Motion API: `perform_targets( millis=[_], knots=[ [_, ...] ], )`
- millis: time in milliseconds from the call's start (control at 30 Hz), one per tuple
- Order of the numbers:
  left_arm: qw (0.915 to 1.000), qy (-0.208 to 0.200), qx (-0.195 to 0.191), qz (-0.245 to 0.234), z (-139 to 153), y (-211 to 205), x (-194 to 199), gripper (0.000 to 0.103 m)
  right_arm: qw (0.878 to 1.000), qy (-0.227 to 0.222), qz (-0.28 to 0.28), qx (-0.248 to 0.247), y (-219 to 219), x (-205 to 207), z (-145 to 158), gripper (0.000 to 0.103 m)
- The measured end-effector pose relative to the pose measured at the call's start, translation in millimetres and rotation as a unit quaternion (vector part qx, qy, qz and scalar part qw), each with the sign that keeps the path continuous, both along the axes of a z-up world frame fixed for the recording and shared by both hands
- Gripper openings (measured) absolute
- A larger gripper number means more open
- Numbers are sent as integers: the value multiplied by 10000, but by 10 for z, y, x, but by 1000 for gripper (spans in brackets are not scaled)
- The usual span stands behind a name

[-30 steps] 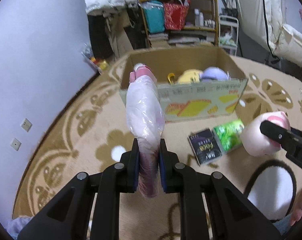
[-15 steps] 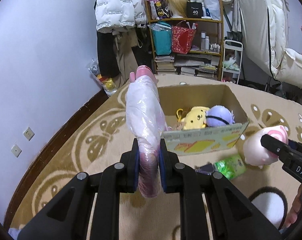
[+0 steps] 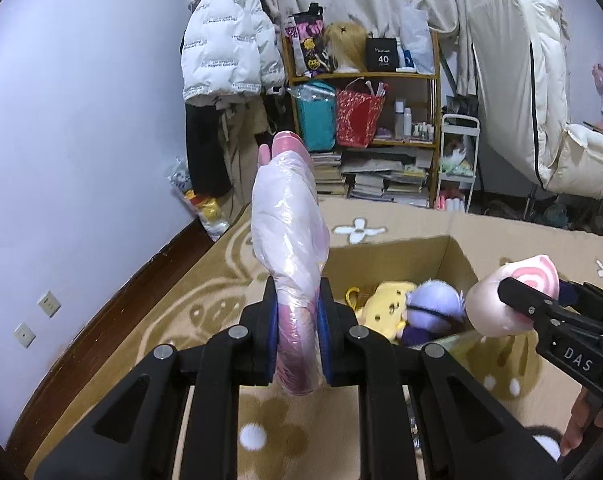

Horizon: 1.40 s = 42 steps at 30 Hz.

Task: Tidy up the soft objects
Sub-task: 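Lift the pink roll and swirl cushion into the box and release both, then withdraw both tools from the box toward the black and green tissue packs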

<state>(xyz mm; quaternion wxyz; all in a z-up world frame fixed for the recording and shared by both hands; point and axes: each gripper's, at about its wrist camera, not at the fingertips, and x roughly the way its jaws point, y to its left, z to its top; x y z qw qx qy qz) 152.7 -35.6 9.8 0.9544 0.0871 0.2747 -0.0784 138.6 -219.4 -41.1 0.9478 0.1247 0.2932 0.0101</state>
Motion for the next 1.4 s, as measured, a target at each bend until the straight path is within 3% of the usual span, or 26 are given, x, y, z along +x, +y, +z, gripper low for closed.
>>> perform_targets(
  millis=[233,500,867,967,1100,1200,1300,1400],
  knots=[
    [9998,-87,-108,-137,-11,-84,322,15,9995,-128,201,-227,8,311,27,51],
    [9996,69,-46,-268,-177,-212,504,16,9986,-200,454,-165,-14,558,-89,54],
    [9988,269,358,-176,-386,-416,538,20,9986,227,461,-90,-7,686,-382,62],
    [9989,371,271,-85,-410,-369,559,22,9986,288,442,-41,-33,678,-390,67],
    [9990,413,148,56,-393,-269,568,38,9991,207,367,5,-51,619,-339,93],
    [9989,425,129,174,-376,-196,561,63,9993,205,309,-17,-66,584,-280,94],
    [9984,472,65,319,-339,-124,511,73,9995,255,175,-106,-80,540,-246,103],
    [9979,419,72,478,-256,-56,427,90,9995,252,116,-137,-94,473,-206,103]
  ],
)
